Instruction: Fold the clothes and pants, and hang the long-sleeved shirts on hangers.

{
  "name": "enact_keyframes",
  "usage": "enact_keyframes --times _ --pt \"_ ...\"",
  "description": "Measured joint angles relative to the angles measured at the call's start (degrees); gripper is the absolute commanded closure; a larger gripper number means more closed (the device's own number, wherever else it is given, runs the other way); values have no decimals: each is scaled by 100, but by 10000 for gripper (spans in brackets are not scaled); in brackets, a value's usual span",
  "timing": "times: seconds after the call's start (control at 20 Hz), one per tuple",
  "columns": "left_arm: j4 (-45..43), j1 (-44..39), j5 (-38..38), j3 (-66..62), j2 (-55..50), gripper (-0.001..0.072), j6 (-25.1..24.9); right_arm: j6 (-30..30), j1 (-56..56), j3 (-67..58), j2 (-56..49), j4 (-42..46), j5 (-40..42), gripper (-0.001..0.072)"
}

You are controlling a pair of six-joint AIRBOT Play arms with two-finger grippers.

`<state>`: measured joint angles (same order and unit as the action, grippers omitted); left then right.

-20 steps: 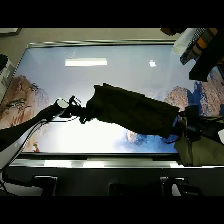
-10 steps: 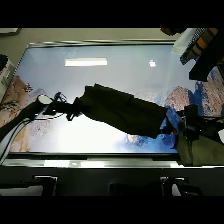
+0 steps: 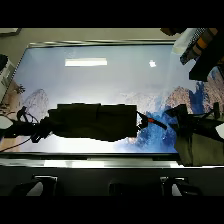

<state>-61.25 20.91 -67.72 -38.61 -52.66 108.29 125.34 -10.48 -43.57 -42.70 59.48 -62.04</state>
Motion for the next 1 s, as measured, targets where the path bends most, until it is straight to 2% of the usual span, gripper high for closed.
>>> enact_keyframes --times 0.05,0.1,0.2,0.25,0.3,0.5,0.6,1.0 --pt "-61 39 -107 103 236 686 37 -323 0 0 -118 -125 -48 22" --pt "-103 74 -192 181 444 572 63 -654 0 0 -254 -286 -101 22" --pt "-162 109 -330 275 713 232 105 -1499 0 0 -643 -813 -227 21" --pt "-179 118 -378 302 798 120 114 -1963 2 0 -850 -1143 -284 20" --pt "-186 127 -444 319 870 88 122 -2490 4 0 -1078 -1493 -337 20" --pt "-212 144 -505 339 1163 88 142 -4249 221 -2 -1799 -2223 -468 19" --pt "-216 144 -433 343 1327 88 142 -4804 570 -2 -2085 -2326 -402 17" --pt "-223 144 -120 343 1541 88 144 -5751 1460 -39 -3171 -2592 872 20"
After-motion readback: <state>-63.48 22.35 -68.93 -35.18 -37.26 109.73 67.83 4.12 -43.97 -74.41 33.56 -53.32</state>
